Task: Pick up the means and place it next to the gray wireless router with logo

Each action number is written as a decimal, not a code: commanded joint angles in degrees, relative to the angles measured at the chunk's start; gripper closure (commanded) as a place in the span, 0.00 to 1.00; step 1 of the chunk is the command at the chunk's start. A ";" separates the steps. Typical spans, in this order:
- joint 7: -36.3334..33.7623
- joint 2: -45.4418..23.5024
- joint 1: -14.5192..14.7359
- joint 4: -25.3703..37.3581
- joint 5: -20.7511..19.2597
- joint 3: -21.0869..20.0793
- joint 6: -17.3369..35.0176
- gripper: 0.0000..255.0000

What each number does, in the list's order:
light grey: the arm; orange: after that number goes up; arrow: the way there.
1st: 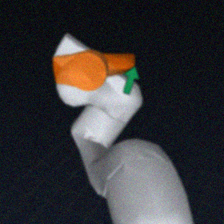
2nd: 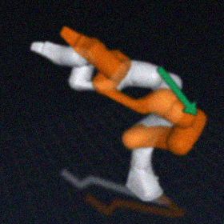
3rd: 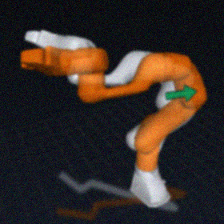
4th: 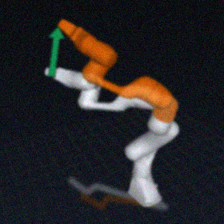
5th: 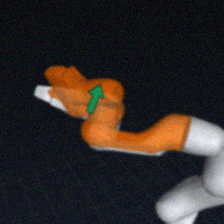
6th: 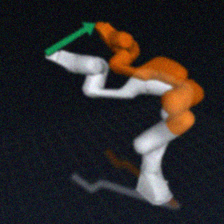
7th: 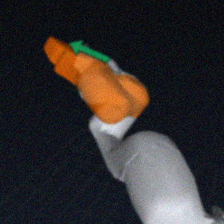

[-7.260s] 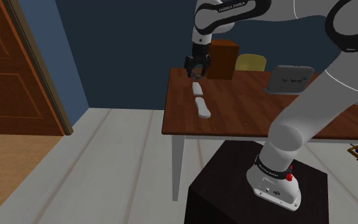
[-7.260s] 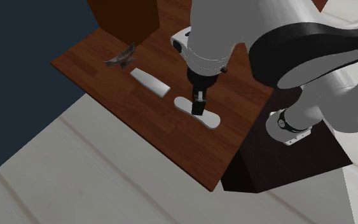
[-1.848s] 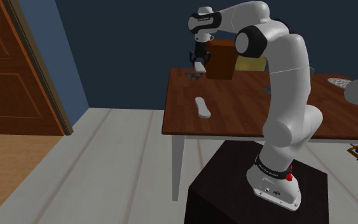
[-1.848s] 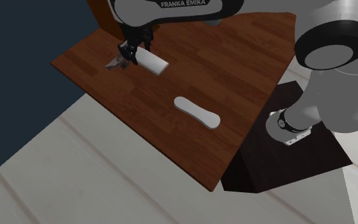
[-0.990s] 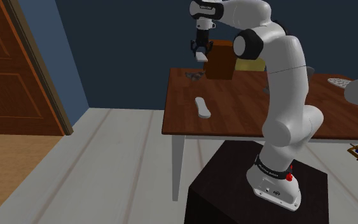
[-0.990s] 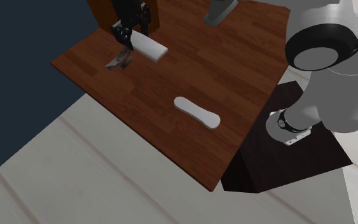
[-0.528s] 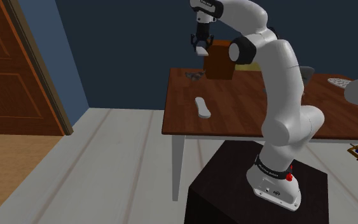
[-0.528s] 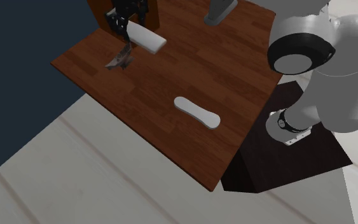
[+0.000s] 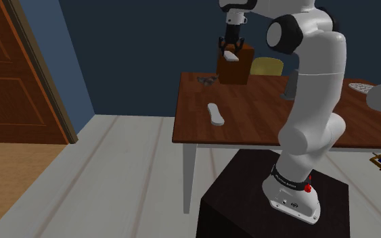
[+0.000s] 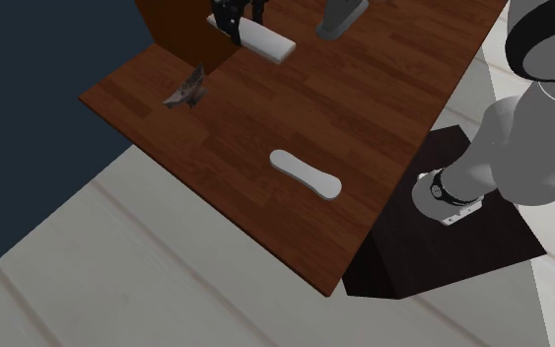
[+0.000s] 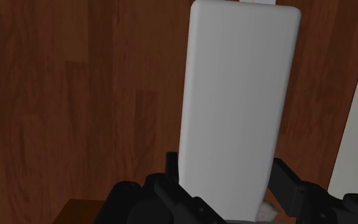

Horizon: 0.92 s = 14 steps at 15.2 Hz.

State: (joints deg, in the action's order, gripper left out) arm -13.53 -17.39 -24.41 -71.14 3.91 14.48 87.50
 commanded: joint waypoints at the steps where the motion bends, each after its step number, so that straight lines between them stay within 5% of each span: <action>1: 1.63 3.29 -0.62 -4.67 -0.62 0.64 1.42 1.00; 14: 14.09 19.04 -6.77 -24.41 -4.97 6.57 6.08 1.00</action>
State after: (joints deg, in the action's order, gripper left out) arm -0.47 0.08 -30.67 -93.59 -0.51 20.55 93.08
